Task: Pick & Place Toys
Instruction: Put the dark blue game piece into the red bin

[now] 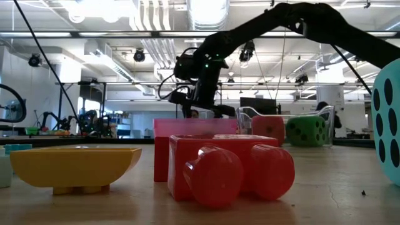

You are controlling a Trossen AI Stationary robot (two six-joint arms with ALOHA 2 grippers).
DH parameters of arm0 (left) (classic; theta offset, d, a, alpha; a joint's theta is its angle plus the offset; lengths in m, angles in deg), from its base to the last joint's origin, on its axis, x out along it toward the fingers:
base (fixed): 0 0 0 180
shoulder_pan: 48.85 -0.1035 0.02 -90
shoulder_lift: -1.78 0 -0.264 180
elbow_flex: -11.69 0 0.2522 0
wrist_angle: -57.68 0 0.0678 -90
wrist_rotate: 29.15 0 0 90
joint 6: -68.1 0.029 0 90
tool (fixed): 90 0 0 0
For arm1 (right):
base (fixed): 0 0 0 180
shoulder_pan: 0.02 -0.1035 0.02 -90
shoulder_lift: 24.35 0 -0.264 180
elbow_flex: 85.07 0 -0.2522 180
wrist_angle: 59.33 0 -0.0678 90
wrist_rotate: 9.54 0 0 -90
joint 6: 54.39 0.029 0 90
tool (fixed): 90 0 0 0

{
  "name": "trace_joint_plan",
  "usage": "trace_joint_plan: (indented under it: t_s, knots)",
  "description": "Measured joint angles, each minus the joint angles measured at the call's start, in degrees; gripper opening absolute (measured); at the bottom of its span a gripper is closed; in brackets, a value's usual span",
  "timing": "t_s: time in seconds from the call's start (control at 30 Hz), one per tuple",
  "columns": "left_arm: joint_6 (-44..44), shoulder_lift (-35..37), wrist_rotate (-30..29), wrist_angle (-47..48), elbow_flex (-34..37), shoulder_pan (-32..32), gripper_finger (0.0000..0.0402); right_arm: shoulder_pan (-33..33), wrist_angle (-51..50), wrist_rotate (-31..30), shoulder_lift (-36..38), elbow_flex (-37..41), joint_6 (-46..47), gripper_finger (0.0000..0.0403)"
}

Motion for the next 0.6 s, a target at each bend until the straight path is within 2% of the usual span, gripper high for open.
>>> trace_joint_plan:
  t_s: [0.6]
  knots:
    - [-0.8, 0.0, 0.0, 0.0, 0.0, 0.0, 0.0123, -0.5, -0.1, 0.1, 0.0, 2.8, -0.3, 0.0255]
